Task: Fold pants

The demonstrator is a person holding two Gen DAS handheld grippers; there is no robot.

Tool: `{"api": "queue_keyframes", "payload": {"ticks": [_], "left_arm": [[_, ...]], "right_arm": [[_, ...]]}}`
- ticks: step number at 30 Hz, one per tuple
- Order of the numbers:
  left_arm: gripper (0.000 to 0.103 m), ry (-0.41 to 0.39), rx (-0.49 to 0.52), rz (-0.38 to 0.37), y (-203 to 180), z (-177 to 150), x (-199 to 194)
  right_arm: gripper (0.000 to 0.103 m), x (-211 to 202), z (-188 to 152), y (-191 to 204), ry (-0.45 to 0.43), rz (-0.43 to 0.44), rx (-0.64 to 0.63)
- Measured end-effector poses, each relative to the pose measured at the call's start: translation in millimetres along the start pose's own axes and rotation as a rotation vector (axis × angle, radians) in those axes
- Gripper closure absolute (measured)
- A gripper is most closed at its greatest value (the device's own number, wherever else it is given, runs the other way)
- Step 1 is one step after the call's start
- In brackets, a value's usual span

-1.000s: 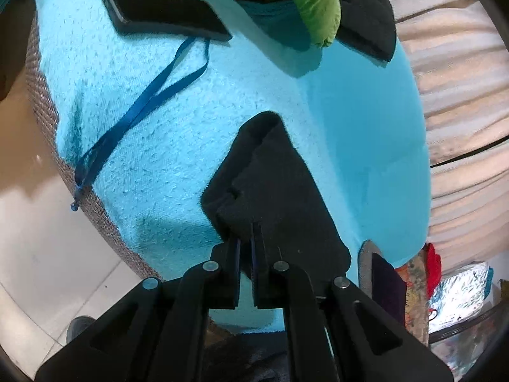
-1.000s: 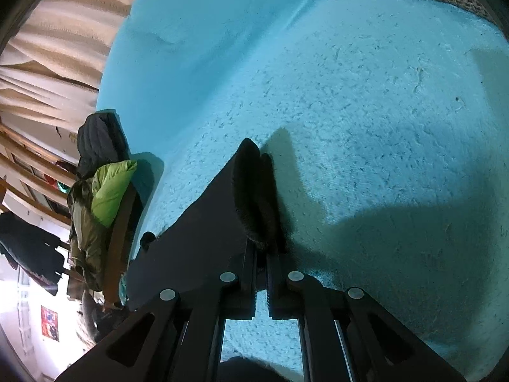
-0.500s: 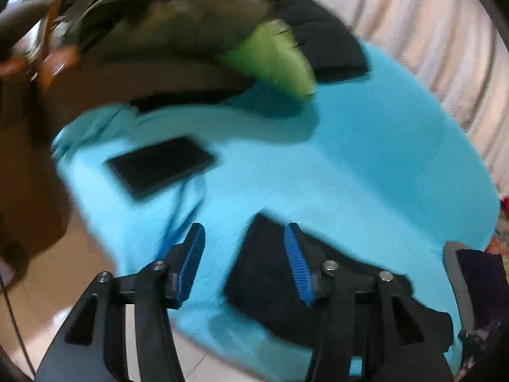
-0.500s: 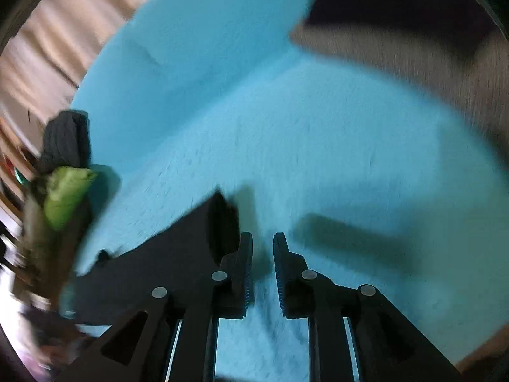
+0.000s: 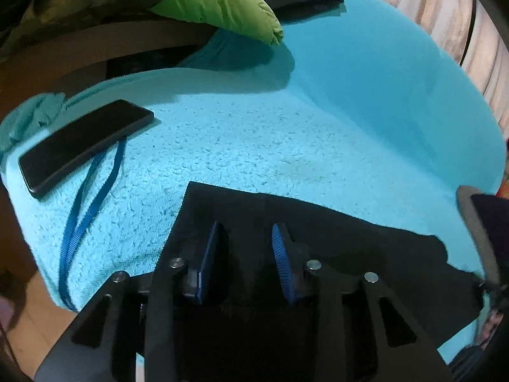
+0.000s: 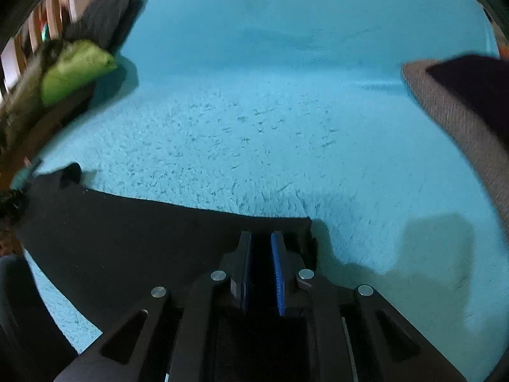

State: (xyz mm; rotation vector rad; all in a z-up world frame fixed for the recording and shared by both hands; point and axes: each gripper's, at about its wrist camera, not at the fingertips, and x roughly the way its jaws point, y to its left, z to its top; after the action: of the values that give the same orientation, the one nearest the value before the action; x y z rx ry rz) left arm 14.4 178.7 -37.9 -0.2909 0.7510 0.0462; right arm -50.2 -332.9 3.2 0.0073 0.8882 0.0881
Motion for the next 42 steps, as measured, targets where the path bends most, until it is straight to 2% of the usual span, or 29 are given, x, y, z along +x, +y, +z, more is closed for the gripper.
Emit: {"api": "queue_keyframes", "payload": {"ticks": [2,3,6,8,10,12,13,14,19,22,23,24,25,26,27,28,29,30,32,34,39,41,42], "left_arm": [[0.056,0.029,0.023,0.036,-9.6,5.1,-2.3],[0.05,0.044,0.035,0.04,-15.6,5.9,-5.0],[0.048,0.05,0.112,0.029,-39.0,4.6,-6.1],[0.04,0.054,0.182,0.074,-53.6,0.7,-5.3],[0.036,0.113,0.206,0.119,-56.2,-6.9,8.2],[0.035,0.083,0.226,0.132,-56.5,-12.0,7.8],[0.035,0.087,0.215,0.128,-54.7,-11.6,7.4],[0.035,0.093,0.203,0.125,-53.4,-10.1,8.0],[0.033,0.085,0.203,0.144,-54.7,-12.1,3.4],[0.033,0.083,0.198,0.142,-55.0,-10.1,8.1],[0.033,0.082,0.199,0.142,-55.0,-10.2,8.1],[0.033,0.081,0.198,0.142,-55.1,-10.2,11.5],[0.033,0.079,0.196,0.141,-54.9,-10.6,11.3],[0.033,0.076,0.194,0.141,-54.7,-10.8,11.5],[0.033,0.074,0.192,0.14,-54.4,-10.9,11.8],[0.033,0.073,0.191,0.139,-54.3,-10.8,12.1],[0.033,0.072,0.191,0.139,-54.3,-11.2,11.5],[0.033,0.073,0.192,0.139,-54.1,-10.8,11.6],[0.033,0.075,0.194,0.137,-53.9,-10.4,11.8],[0.033,0.076,0.196,0.138,-54.1,-10.2,11.8],[0.033,0.081,0.208,0.147,-56.4,-8.9,12.3],[0.033,0.108,0.217,0.154,-59.3,-4.2,11.6],[0.033,0.139,0.195,0.14,-59.7,2.0,8.6]], "right_arm": [[0.086,-12.3,12.9,21.5,-0.072,0.063,-0.062],[0.082,-18.4,22.7,43.8,-0.105,0.102,-0.12],[0.076,-18.8,46.9,121.3,-0.148,0.216,-0.292],[0.076,-10.0,52.5,161.3,-0.146,0.283,-0.34],[0.078,13.0,54.3,201.6,-0.118,0.328,-0.361],[0.079,40.4,50.1,228.8,-0.05,0.321,-0.374],[0.073,57.7,45.8,239.5,-0.015,0.268,-0.394],[0.073,63.0,43.1,240.9,-0.045,0.246,-0.384],[0.075,55.7,56.3,223.5,0.007,0.279,-0.307],[0.073,21.2,48.1,197.5,-0.07,0.265,-0.261],[0.065,10.7,46.7,192.3,-0.079,0.264,-0.247],[0.049,4.1,44.2,185.2,-0.077,0.259,-0.22],[0.038,-1.4,36.7,175.9,-0.063,0.248,-0.174],[0.016,-0.6,29.1,170.5,-0.039,0.238,-0.131],[0.007,4.6,17.5,164.7,0.006,0.233,-0.079],[0.007,19.8,2.5,161.9,0.092,0.245,-0.027],[0.003,28.6,-10.5,165.0,0.095,0.228,-0.034],[0.0,21.0,-19.9,175.1,-0.02,0.185,-0.113],[0.001,25.2,-24.5,188.9,-0.013,0.118,-0.177],[0.0,29.8,-22.1,181.8,0.007,0.143,-0.111],[0.0,34.3,-23.4,182.7,0.008,0.138,-0.135],[0.001,33.3,-21.8,179.8,-0.009,0.159,-0.107],[0.005,25.8,-18.2,172.9,-0.027,0.174,-0.077]]}}
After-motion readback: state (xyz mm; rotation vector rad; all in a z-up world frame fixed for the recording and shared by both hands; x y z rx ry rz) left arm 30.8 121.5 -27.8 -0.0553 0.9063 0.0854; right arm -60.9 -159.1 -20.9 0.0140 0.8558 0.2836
